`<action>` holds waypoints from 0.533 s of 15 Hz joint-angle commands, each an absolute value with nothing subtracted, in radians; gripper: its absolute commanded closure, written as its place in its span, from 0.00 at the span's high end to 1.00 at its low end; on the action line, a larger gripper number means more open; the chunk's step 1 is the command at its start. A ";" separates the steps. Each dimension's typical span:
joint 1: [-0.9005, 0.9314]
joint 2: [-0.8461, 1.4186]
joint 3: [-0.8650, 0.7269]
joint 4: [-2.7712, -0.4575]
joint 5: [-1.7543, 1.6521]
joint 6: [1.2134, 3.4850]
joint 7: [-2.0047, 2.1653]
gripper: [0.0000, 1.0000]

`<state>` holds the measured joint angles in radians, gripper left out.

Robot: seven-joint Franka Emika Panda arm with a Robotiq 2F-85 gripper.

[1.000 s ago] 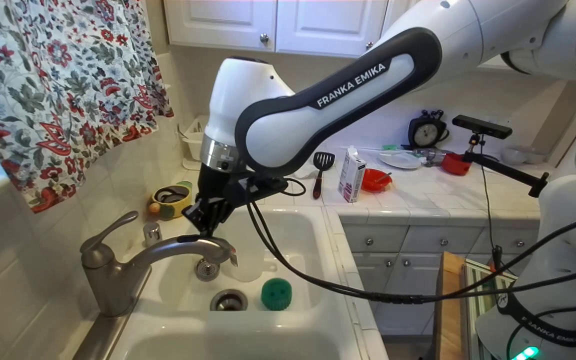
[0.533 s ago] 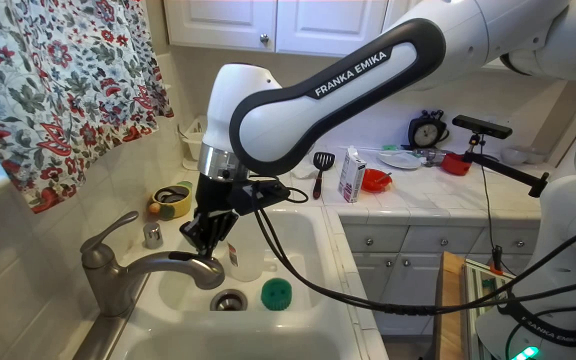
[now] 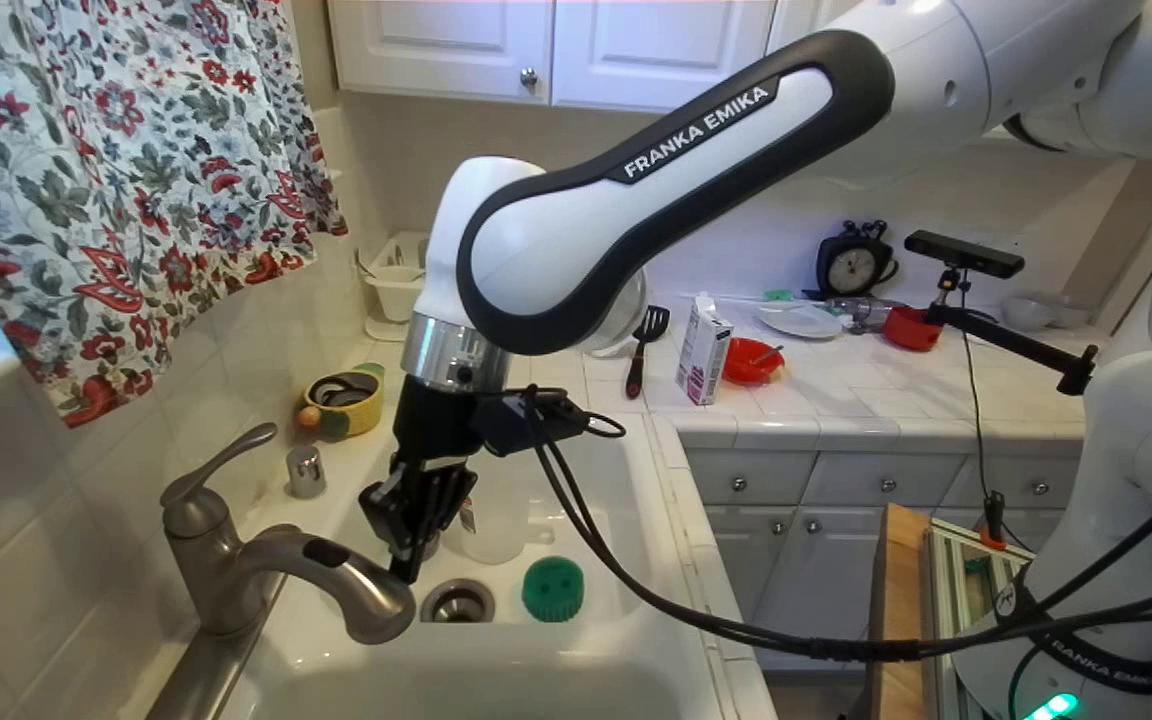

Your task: Move the faucet to the left

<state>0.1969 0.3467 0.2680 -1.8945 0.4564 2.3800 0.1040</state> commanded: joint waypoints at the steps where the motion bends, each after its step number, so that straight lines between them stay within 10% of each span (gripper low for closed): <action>1: 0.183 0.304 0.311 -1.961 0.560 2.393 0.030 0.00; 8: 0.229 0.282 0.256 -2.019 0.453 2.521 0.072 0.00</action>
<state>0.1960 0.3207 0.2992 -1.9595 0.5475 2.4130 0.0282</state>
